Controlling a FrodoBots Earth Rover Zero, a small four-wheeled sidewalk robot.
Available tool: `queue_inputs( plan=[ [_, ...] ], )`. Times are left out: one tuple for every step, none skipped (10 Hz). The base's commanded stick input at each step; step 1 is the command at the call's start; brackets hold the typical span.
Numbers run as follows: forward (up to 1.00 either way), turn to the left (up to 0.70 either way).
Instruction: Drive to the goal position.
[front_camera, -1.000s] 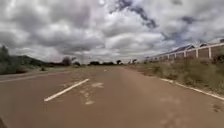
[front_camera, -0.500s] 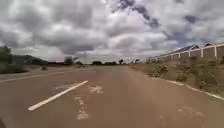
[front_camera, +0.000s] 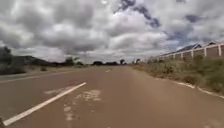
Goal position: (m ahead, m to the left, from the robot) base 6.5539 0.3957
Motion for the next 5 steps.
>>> queue_inputs(
  plan=[
    [0.85, 0.0],
    [0.85, 0.0],
    [0.85, 0.0],
    [0.85, -0.02],
    [0.85, -0.14]
  ],
)
